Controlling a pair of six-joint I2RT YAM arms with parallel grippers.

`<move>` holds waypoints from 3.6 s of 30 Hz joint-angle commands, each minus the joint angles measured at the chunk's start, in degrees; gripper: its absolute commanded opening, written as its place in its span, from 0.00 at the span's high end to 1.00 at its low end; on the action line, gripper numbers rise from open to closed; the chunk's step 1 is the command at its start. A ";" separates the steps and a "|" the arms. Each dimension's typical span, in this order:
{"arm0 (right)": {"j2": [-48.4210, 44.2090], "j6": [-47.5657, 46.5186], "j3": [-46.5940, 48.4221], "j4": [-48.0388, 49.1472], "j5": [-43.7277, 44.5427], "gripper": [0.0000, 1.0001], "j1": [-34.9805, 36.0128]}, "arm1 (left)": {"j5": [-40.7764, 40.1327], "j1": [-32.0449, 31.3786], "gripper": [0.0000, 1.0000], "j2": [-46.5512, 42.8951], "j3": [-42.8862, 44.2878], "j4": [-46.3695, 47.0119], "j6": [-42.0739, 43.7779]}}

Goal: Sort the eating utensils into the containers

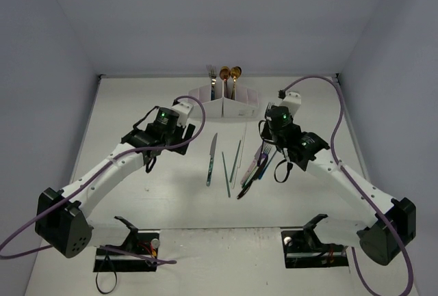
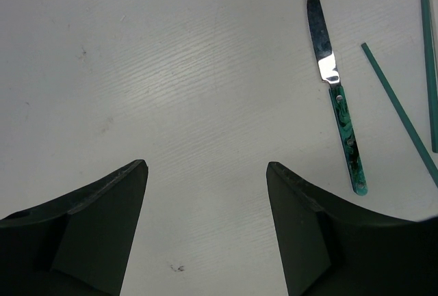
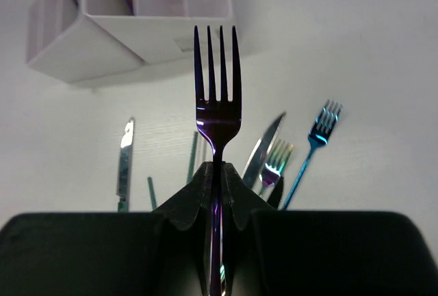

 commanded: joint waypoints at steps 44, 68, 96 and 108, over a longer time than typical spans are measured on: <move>55.76 -32.31 39.86 63.31 -0.57 0.89 2.08 | -11.87 14.52 0.14 -19.41 -9.27 19.47 -6.46; 13.40 -4.49 12.07 9.69 15.56 0.40 2.55 | -12.17 14.52 0.03 -24.17 -11.35 22.12 -4.31; 19.53 11.11 -4.45 -1.08 -7.07 0.54 -15.50 | -12.46 14.43 0.03 -25.22 -12.61 23.13 -2.02; 25.70 10.76 -4.60 -0.83 -7.08 0.60 -15.91 | -12.31 14.43 0.03 -25.38 -12.44 22.72 -1.82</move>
